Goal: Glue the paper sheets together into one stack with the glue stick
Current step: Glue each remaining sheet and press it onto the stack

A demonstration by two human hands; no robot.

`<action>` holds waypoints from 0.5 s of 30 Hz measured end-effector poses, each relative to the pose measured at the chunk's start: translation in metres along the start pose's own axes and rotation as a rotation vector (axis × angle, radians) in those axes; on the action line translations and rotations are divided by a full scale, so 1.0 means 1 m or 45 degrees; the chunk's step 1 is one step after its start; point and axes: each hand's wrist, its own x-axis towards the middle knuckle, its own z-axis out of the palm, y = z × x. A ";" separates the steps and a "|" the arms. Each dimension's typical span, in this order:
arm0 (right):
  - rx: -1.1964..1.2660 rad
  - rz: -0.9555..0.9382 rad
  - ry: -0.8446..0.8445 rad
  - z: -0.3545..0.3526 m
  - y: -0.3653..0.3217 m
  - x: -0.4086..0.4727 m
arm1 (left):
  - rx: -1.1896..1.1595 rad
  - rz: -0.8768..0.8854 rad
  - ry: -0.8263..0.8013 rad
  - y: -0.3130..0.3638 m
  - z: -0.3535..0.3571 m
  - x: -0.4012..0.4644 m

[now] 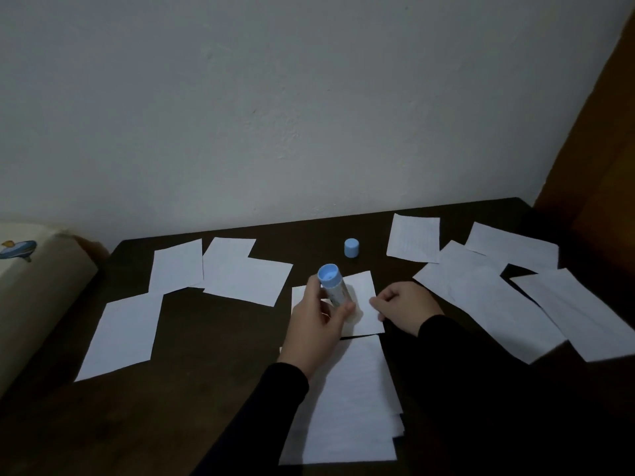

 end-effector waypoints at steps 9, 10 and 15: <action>-0.512 -0.463 -0.039 -0.019 0.013 0.000 | 0.024 0.003 -0.076 0.005 0.019 -0.005; -0.621 -0.541 -0.072 -0.020 0.015 0.000 | 0.035 0.016 -0.079 0.006 0.021 -0.005; -0.778 -0.553 -0.217 -0.018 0.018 0.000 | 0.000 -0.022 -0.097 0.008 0.034 -0.007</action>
